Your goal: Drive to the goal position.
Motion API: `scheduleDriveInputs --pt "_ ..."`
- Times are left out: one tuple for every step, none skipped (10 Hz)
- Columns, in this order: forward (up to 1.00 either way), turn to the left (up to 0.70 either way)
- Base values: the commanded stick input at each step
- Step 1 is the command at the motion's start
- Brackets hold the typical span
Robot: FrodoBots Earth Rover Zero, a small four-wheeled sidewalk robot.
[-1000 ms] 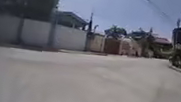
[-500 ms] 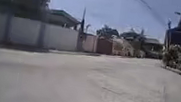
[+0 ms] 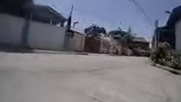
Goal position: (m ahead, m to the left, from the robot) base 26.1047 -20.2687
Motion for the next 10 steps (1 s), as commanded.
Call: scheduleDriveInputs --pt "0.85 0.0" --pt "0.85 0.0" --pt "0.85 0.0" --pt "0.85 0.0" --pt "0.85 0.0" --pt "0.85 0.0" --pt "0.85 0.0" --pt "0.85 0.0" --pt "0.85 0.0" --pt "0.85 0.0"
